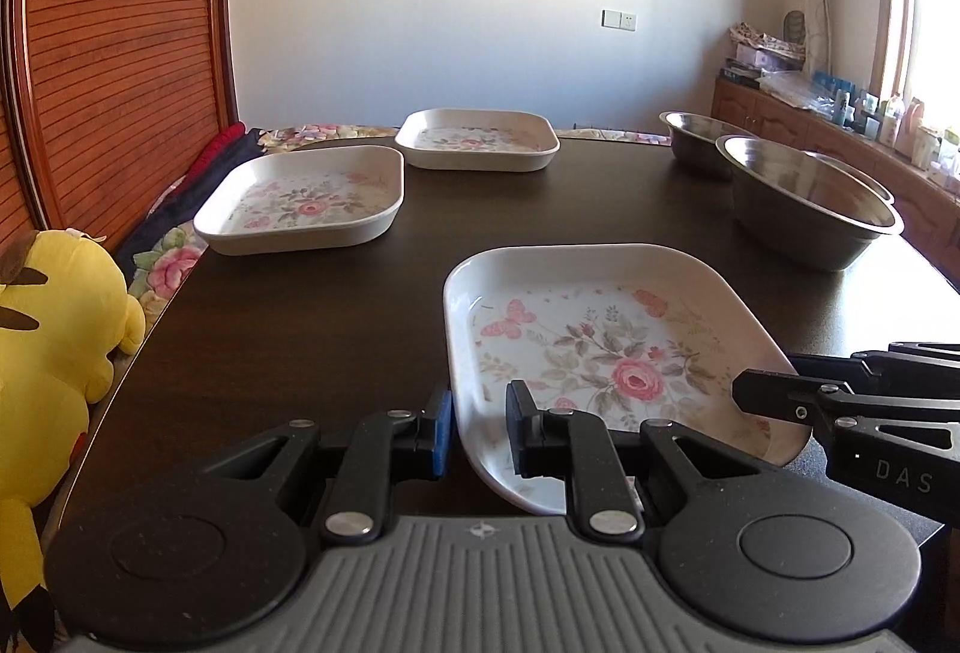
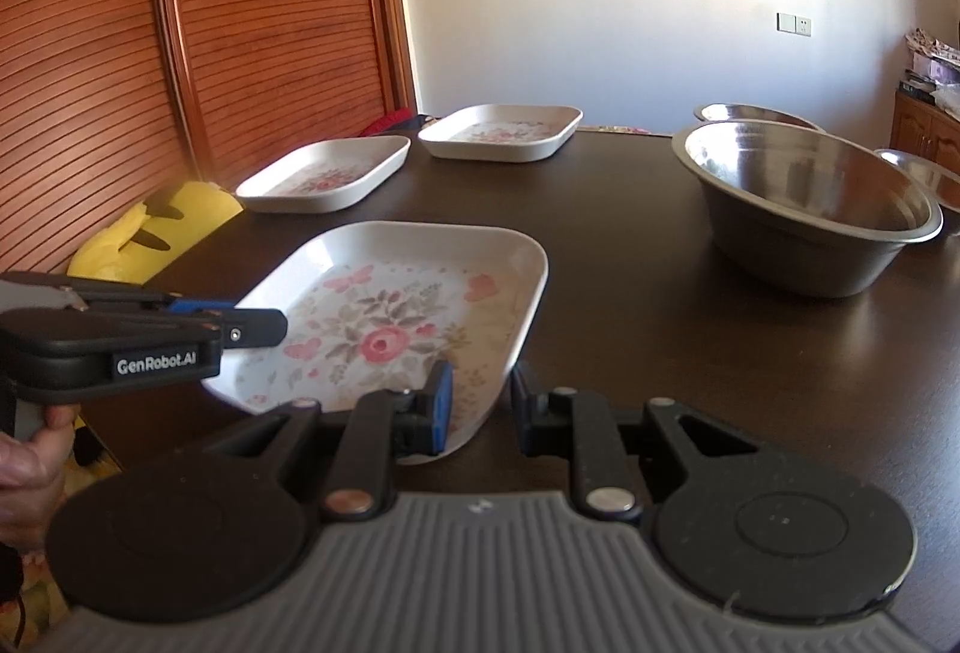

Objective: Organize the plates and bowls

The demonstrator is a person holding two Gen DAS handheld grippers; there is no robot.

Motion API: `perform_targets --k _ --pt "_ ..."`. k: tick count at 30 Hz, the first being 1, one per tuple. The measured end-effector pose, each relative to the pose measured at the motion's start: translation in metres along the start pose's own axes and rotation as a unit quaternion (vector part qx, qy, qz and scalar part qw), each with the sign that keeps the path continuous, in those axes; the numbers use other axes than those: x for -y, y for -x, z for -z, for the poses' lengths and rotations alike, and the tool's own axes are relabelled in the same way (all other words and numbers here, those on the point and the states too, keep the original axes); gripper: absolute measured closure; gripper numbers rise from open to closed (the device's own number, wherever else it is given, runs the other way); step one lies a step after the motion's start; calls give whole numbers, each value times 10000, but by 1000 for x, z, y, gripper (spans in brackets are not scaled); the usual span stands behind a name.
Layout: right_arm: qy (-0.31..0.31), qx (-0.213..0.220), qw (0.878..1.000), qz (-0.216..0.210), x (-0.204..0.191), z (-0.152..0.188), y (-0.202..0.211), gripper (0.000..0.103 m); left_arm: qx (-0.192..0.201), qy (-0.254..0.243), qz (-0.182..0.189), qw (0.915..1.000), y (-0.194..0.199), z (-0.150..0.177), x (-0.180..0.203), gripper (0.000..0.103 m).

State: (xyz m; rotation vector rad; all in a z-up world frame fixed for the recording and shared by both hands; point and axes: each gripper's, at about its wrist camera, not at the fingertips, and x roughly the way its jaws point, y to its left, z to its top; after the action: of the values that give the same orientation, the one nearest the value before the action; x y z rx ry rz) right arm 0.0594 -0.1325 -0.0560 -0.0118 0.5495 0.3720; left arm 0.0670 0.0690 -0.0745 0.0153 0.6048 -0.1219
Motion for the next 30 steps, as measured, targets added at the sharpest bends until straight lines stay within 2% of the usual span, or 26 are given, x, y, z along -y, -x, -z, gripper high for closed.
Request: perform_targets --k 5,8,11,21,24,30 --pt "-17 12 10000 -31 0 0 0 79 54 30 -43 10000 1 -1 -3 81" --pt "51 106 9999 58 -1 -2 2 73 132 60 -77 9999 5 -4 -7 77" --pt "85 203 9997 73 1 -8 7 73 215 100 -86 9997 8 -9 -11 74" --pt "548 572 9968 -91 -7 -54 12 69 459 28 -177 9988 9 -37 -31 66" --pt "665 589 9959 -170 -12 -66 5 64 485 -8 -239 9985 5 -45 -41 65" --pt "778 528 9950 -346 -19 -84 -12 64 461 -44 -301 9985 -5 -57 -56 64"
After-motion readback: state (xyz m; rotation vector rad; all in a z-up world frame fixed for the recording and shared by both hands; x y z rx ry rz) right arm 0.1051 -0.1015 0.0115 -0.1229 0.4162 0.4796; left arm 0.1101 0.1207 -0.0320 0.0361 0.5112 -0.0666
